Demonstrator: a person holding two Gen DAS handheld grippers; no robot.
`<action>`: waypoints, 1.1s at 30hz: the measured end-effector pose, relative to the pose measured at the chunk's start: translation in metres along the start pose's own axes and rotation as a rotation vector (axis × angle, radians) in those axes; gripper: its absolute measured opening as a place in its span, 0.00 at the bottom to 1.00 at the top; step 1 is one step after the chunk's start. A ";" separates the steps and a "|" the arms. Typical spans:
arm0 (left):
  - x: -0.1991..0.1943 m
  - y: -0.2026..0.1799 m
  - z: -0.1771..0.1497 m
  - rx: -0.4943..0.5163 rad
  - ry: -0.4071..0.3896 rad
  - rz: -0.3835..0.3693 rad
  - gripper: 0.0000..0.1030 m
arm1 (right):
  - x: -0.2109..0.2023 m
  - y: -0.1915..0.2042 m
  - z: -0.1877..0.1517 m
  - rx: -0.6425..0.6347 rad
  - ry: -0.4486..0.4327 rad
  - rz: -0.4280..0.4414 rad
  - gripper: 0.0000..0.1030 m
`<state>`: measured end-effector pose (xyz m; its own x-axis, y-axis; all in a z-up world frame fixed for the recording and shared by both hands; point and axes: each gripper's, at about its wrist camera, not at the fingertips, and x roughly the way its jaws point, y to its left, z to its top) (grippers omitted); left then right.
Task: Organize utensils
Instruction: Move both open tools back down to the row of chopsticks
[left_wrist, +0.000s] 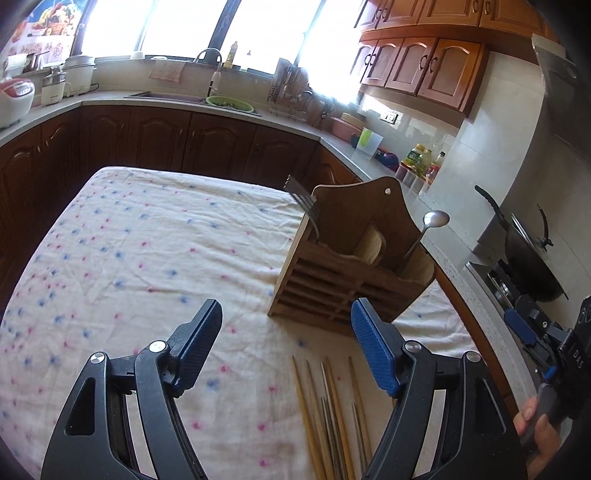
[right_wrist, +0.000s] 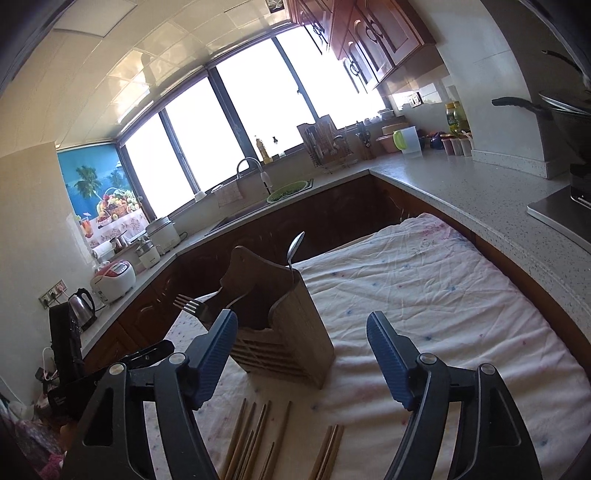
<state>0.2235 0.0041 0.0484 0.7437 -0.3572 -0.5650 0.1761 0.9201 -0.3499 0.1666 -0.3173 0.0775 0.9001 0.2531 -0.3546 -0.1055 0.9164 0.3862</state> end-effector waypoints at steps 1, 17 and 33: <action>-0.006 0.003 -0.006 -0.018 0.004 0.005 0.72 | -0.004 -0.001 -0.005 0.006 0.003 -0.005 0.72; -0.055 0.017 -0.085 -0.044 0.066 0.138 0.72 | -0.046 0.004 -0.075 -0.030 0.099 -0.109 0.73; -0.037 0.008 -0.092 -0.011 0.135 0.158 0.72 | -0.028 0.015 -0.095 -0.057 0.185 -0.086 0.58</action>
<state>0.1382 0.0098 -0.0021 0.6684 -0.2276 -0.7081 0.0562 0.9648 -0.2570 0.0997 -0.2814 0.0119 0.8142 0.2209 -0.5370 -0.0600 0.9519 0.3006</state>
